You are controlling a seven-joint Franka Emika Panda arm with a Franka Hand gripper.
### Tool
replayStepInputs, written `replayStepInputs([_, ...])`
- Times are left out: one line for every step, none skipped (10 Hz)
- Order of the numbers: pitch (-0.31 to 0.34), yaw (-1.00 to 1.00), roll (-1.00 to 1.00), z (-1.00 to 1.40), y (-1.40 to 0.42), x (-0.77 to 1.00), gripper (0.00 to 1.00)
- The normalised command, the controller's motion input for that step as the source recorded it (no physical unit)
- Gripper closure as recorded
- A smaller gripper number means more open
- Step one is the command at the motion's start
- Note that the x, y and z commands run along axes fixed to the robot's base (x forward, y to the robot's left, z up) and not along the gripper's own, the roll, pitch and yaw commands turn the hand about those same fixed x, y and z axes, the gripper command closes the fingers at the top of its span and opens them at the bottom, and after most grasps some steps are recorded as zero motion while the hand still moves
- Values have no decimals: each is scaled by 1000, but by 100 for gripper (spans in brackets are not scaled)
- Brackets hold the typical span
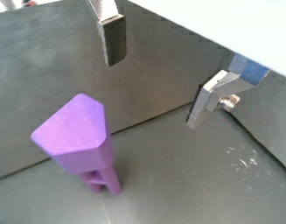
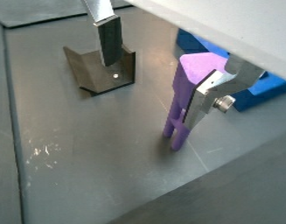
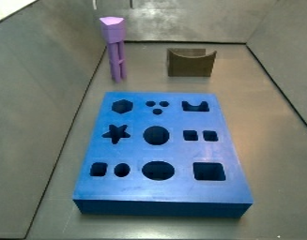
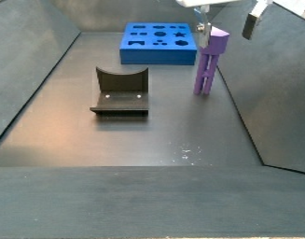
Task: Pick up the 3 prong object. Move up. Move to above the board. Insert the 3 prong object.
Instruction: Pick up the 3 prong object.
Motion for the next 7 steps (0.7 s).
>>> replayStepInputs([-73,617,0,-131,-174,-43,0])
replayStepInputs([-69,600,0,-120,-194,-100,0])
replayStepInputs([-107,554,0,-223,-254,-191,0])
replayStepInputs([-91,577,6,-220,-254,-200,0])
replayStepInputs([-91,480,0,-197,-331,-123,0])
replayStepInputs([-97,414,-10,-151,-351,-91,0])
replayStepInputs([-93,386,-34,-94,-380,-6,0])
